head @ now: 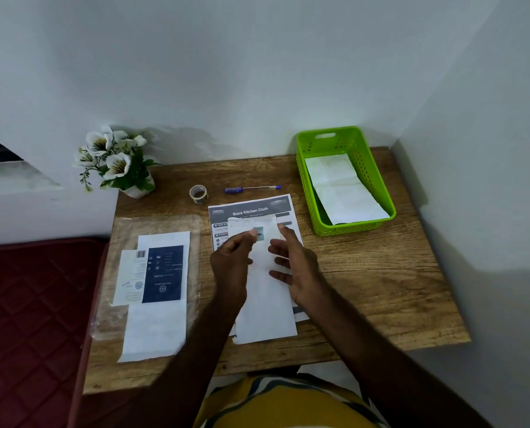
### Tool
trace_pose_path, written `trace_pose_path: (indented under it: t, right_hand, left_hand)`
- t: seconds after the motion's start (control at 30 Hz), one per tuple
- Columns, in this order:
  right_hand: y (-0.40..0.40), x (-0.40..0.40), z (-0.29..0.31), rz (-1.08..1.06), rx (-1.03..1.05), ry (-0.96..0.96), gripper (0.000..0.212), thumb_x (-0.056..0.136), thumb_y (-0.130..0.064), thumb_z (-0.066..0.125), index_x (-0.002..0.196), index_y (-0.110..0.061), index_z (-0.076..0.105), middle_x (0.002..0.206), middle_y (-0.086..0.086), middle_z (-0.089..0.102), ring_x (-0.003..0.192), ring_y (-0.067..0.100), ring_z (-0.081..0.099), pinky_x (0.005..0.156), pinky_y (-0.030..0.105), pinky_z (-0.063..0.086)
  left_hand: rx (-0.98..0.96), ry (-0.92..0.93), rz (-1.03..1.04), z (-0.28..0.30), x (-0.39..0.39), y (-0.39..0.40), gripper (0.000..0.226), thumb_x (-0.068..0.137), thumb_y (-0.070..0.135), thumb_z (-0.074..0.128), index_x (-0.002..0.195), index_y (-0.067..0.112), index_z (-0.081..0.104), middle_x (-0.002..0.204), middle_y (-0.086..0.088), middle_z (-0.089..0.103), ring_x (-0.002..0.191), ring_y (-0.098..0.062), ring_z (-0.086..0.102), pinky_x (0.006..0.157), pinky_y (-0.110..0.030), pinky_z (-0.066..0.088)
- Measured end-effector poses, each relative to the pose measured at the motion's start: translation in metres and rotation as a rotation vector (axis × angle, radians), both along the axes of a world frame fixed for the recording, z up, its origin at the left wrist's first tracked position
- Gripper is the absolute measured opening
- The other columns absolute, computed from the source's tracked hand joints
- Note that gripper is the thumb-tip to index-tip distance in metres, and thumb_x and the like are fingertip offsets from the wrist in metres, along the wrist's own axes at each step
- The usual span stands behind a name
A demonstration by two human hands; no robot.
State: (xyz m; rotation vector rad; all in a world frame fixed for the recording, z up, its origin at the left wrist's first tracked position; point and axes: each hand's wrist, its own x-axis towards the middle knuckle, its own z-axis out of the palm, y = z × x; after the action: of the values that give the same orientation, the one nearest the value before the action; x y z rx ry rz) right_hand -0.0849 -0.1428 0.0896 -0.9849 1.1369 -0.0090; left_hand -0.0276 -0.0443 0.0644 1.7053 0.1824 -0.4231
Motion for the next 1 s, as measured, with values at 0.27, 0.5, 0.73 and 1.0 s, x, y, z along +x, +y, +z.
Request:
trace_pose_path:
  t: [0.27,0.5,0.73,1.0]
  right_hand:
    - [0.009,-0.001,0.006,0.043,-0.118,-0.056,0.038,0.089,-0.047,0.074,0.110,-0.016,0.074,0.108,-0.001,0.075,0.103,0.017,0.067,0.085,0.038,0.062]
    - [0.011,0.003,0.002,-0.018,-0.142,-0.097,0.022,0.089,-0.033,0.078,0.102,-0.016,0.073,0.101,0.000,0.075,0.098,0.017,0.068,0.076,0.032,0.063]
    - [0.010,0.002,-0.003,-0.007,-0.241,-0.063,0.007,0.092,-0.027,0.073,0.087,-0.024,0.070,0.091,-0.006,0.073,0.092,0.015,0.067,0.063,0.022,0.057]
    - [0.018,0.005,0.002,0.026,-0.194,-0.111,0.018,0.088,-0.037,0.078,0.094,-0.021,0.074,0.093,-0.005,0.075,0.088,0.011,0.069,0.069,0.024,0.058]
  left_hand:
    - [-0.327,0.274,0.029,0.009,-0.004,0.001,0.041,0.087,0.047,0.073,0.122,0.027,0.068,0.116,0.004,0.074,0.111,-0.020,0.067,0.081,-0.030,0.053]
    - [-0.303,0.243,0.060,0.003,-0.006,0.000,0.035,0.091,0.041,0.073,0.122,0.026,0.071,0.113,0.005,0.076,0.108,-0.024,0.068,0.079,-0.030,0.057]
    - [-0.316,0.292,0.069,-0.001,-0.006,0.000,0.025,0.091,0.040,0.073,0.113,0.029,0.071,0.115,0.004,0.075,0.108,-0.023,0.066,0.080,-0.031,0.054]
    - [-0.389,0.337,0.156,0.000,-0.012,-0.006,0.035,0.091,0.043,0.073,0.123,0.033,0.066,0.123,0.004,0.070,0.116,-0.020,0.062,0.095,-0.044,0.055]
